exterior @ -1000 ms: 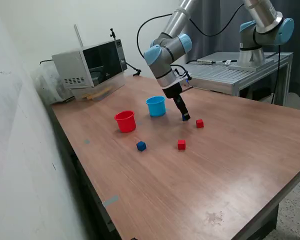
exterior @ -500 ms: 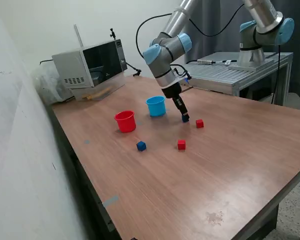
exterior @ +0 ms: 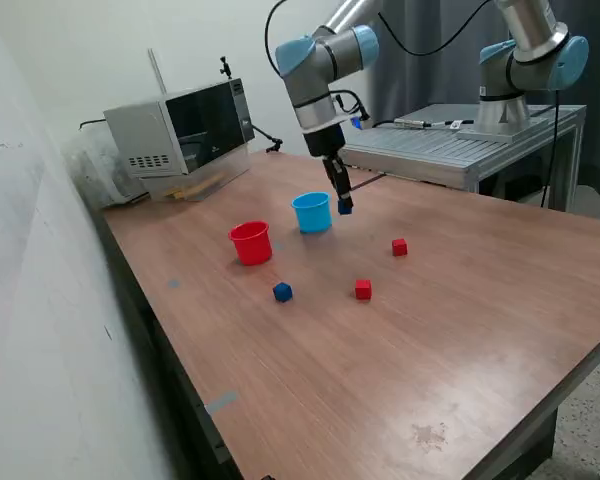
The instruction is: Place red objects in the red bin, and blue objects in the blue bin.
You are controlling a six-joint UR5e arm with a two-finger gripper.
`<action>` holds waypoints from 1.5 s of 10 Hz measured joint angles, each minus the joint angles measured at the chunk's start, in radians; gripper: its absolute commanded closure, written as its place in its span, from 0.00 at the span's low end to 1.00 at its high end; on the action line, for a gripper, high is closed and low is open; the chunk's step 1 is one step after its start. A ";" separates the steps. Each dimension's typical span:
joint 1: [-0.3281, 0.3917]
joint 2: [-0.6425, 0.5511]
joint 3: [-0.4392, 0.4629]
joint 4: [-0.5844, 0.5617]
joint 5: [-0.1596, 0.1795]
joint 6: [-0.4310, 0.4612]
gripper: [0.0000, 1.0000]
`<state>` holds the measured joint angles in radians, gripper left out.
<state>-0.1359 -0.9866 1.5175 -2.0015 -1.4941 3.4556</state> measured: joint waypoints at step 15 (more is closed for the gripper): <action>-0.168 0.012 0.037 -0.080 -0.169 -0.007 0.00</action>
<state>-0.3039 -0.9749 1.5543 -2.0811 -1.6626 3.4486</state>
